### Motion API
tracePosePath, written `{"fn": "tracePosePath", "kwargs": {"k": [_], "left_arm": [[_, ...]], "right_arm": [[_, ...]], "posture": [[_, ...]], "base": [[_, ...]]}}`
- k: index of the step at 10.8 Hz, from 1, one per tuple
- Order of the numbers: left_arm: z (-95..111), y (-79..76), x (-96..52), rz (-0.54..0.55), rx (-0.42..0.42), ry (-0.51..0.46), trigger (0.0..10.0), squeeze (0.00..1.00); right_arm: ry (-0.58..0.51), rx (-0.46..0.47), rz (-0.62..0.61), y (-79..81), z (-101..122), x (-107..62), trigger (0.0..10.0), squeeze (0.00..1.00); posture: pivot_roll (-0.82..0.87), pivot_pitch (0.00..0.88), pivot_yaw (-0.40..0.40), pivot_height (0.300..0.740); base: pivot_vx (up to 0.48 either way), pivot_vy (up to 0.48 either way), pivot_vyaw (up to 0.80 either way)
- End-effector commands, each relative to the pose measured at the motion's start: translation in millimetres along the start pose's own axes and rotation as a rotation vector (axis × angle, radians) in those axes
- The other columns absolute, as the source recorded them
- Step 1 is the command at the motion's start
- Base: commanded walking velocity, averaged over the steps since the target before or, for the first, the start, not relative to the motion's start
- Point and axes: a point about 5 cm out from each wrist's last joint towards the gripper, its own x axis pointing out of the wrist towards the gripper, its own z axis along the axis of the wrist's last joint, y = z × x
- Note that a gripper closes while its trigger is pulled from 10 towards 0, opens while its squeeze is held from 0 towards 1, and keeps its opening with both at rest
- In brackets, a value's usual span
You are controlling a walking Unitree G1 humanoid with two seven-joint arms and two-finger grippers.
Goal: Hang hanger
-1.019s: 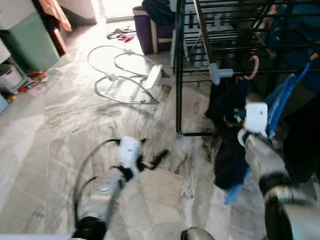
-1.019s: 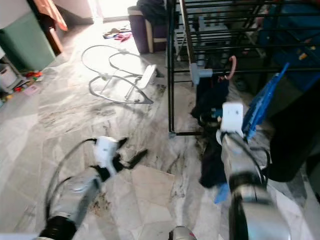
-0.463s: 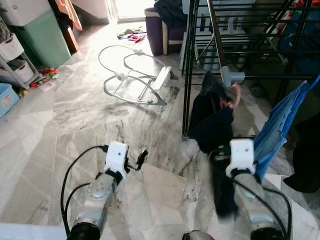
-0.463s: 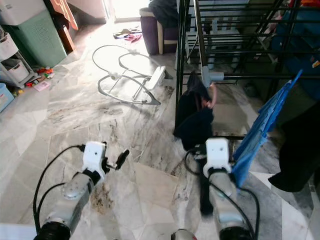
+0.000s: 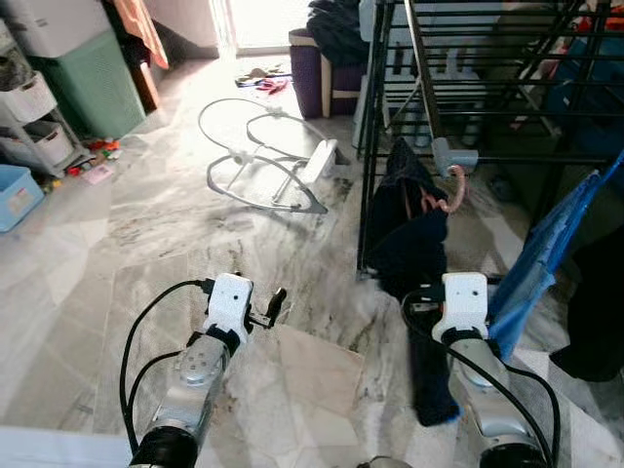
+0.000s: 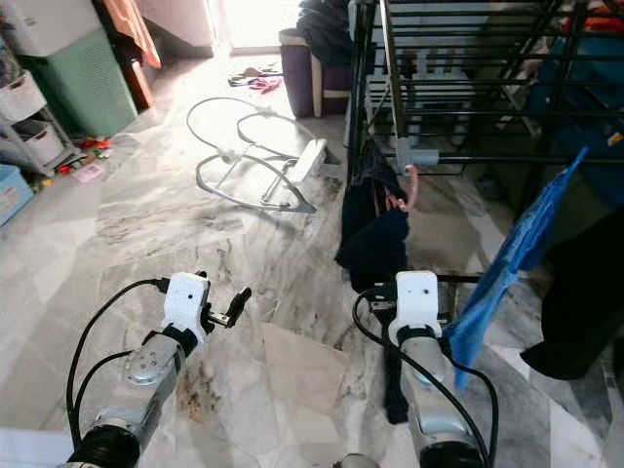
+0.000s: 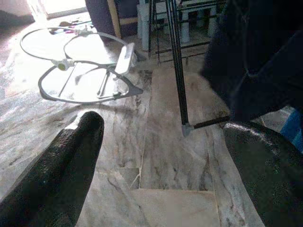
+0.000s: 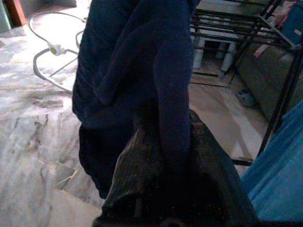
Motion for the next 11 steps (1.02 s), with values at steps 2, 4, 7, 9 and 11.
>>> {"fn": "tracePosePath", "kwargs": {"k": [2,4,7,9,11], "left_arm": [[2,-1.7,4.1,-0.024,0.006,-0.004,10.0,0.00],[2,-6.8,5.8,-0.037,-0.012,-0.007,10.0,0.00],[3,-14.4,11.4,-0.053,-0.022,-0.009,10.0,0.00],[5,-15.1,14.5,-0.049,-0.024,-0.012,10.0,0.00],[5,-11.6,16.2,-0.028,-0.030,-0.008,10.0,0.00]], "right_arm": [[-0.029,0.006,0.021,4.9,8,4.4,10.0,0.00],[0.014,0.055,0.058,13.1,1,1.2,10.0,0.00],[0.159,0.034,0.214,29.1,-23,-10.5,10.0,0.00],[0.182,-0.006,0.239,25.2,-32,-15.6,10.0,0.00],[0.207,-0.018,0.257,26.2,-36,-15.9,10.0,0.00]], "posture": [[-0.22,0.000,0.030,0.740],[-0.24,0.000,0.034,0.740],[-0.27,0.000,0.033,0.740],[-0.28,0.000,0.033,0.740],[-0.29,0.007,0.047,0.740]], "base": [[0.000,-0.127,0.00],[0.000,-0.296,0.00],[0.000,-0.305,0.00],[0.000,-0.311,0.00],[0.000,-0.307,0.00]]}}
